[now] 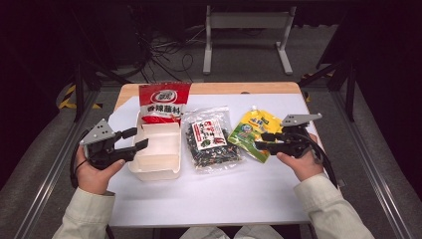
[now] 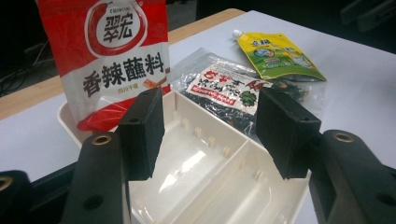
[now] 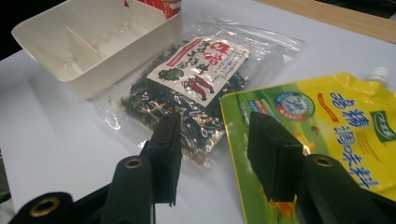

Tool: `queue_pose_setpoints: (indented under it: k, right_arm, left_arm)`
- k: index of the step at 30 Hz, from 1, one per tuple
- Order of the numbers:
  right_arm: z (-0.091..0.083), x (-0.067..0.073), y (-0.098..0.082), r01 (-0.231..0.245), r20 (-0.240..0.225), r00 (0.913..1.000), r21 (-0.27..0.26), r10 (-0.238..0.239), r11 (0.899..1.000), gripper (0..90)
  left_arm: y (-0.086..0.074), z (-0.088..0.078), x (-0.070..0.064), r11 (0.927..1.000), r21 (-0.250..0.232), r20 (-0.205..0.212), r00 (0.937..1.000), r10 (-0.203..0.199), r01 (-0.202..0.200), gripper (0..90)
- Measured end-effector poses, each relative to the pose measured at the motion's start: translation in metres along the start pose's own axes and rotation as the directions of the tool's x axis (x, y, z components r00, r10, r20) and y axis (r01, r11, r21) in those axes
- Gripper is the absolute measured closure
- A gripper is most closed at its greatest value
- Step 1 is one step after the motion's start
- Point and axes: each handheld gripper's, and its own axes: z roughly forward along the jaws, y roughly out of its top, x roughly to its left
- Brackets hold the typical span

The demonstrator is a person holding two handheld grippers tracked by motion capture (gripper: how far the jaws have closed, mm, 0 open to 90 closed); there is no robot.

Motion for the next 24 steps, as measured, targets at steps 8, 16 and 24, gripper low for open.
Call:
queue_pose_setpoints:
  k: [8,16,24]
  right_arm:
    - [0.037,-0.008,0.025,0.0,-0.022,0.9998,0.043,0.001,0.999,52.2]
    - [0.075,-0.013,0.04,-0.017,-0.025,0.9995,0.098,0.02,0.995,47.7]
    - [0.112,-0.024,0.058,-0.057,-0.016,0.9981,0.154,0.06,0.987,44.0]
  left_arm:
    - [-0.013,-0.013,0.002,0.9993,0.009,-0.012,0.9993,-0.036,0.036,42.3]
    - [-0.024,-0.031,0.001,0.9982,0.005,-0.051,0.9969,-0.06,0.06,42.2]
    - [-0.039,-0.054,-0.004,0.9957,0.006,-0.103,0.9905,-0.091,0.092,41.9]
